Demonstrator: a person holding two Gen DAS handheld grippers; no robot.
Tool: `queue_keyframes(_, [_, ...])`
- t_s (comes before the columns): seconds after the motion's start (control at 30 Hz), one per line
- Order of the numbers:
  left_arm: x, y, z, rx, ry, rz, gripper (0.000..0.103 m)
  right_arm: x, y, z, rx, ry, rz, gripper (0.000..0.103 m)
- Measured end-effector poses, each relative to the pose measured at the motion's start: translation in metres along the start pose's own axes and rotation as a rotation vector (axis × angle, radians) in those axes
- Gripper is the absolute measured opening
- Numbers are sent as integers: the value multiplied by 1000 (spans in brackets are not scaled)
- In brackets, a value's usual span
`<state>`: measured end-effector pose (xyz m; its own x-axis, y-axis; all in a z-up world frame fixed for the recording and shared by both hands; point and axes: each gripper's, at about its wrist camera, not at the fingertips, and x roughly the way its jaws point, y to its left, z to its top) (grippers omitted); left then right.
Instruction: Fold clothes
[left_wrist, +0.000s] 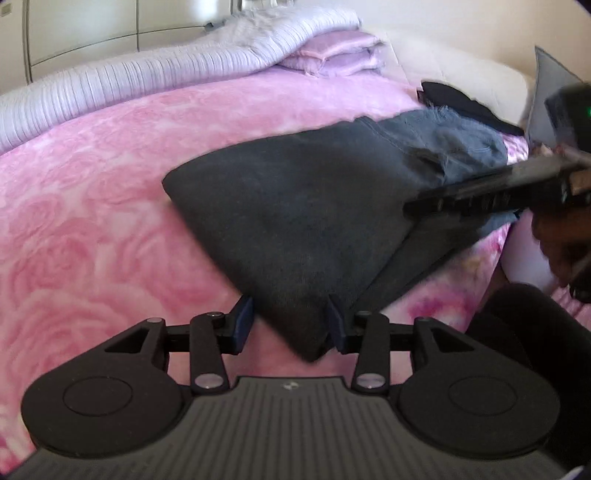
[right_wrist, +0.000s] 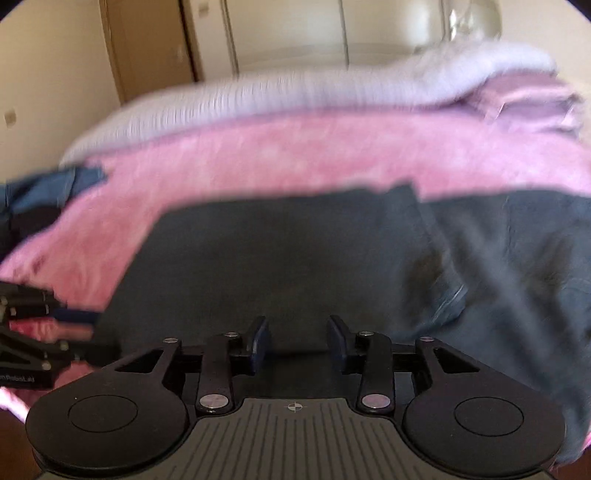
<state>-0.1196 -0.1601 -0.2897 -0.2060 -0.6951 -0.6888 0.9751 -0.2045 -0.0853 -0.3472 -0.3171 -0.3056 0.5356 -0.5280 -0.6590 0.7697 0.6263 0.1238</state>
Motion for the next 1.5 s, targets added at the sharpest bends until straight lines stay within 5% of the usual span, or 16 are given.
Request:
queue_keyframes(0.13, [-24,8,4,1,-58,50,37,-16,21,4,-82,-21,22,41])
queue_keyframes(0.3, [-54,33,0,-1,-100,165,37,-28,84,4,-399,-69,102,72])
queue_keyframes(0.47, [-74,60,-6,-28,-126,275,40,-8,147,-23,-632,-45,177,72])
queue_keyframes(0.6, [-83,68,-9,22,-140,300,53,26,177,-45,-785,-2,96,72])
queue_keyframes(0.7, [-77,58,-11,210,-152,328,64,32,181,-59,-917,-59,-7,68])
queue_keyframes(0.8, [-60,44,-14,468,-144,340,66,32,173,-64,-972,-68,-25,20])
queue_keyframes(0.87, [-45,34,-15,642,-162,342,66,28,167,-58,-942,-79,-7,11])
queue_keyframes(1.13, [31,8,-18,1365,-339,316,69,-13,136,-19,-772,-159,76,6])
queue_keyframes(1.2, [47,8,-14,1487,-324,266,58,-22,130,-14,-741,-171,85,0])
queue_keyframes(1.27, [57,7,-9,1554,-265,200,47,-30,125,-10,-709,-183,94,0])
queue_keyframes(1.3, [60,7,-8,1564,-241,168,29,-34,122,-9,-690,-185,95,0])
queue_keyframes(1.33, [61,7,-6,1562,-226,148,21,-38,117,-8,-664,-182,94,0])
queue_keyframes(1.5, [55,2,5,1458,-226,143,14,-57,80,-12,-558,-208,-19,0])
